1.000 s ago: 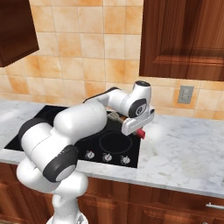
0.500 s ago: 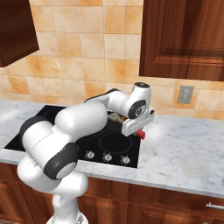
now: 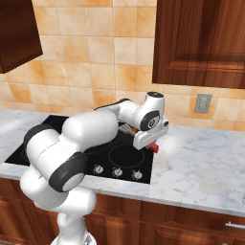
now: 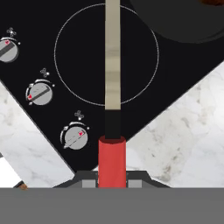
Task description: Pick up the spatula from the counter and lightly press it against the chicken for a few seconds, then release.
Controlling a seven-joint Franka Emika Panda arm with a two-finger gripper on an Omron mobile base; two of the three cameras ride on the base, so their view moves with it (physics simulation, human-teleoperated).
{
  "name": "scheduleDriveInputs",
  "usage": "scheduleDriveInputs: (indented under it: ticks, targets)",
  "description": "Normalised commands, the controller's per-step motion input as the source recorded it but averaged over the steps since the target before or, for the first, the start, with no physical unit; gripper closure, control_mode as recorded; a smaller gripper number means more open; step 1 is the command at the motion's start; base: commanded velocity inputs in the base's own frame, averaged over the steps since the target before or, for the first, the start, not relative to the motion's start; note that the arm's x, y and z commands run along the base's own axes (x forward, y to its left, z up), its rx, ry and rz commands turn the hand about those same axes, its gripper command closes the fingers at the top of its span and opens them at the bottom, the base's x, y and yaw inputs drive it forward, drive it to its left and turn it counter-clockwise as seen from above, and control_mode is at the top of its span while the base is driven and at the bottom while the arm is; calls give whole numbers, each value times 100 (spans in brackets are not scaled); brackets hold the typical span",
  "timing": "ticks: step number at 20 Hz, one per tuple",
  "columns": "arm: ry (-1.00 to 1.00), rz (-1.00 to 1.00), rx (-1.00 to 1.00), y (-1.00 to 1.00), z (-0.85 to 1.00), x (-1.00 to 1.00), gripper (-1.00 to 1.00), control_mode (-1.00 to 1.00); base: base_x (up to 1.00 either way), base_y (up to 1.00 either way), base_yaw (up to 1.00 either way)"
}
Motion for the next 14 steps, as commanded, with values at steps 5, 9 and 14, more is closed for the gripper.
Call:
scheduleDriveInputs:
  ticks: [5,9,14]
  targets:
    - [0,-1,0,0,-12,6,100,-100,0,0,0]
    - [0,-1,0,0,-8,12,100,-100,0,0,0]
    - [0,0,0,0,0,15,100,-100,0,0,0]
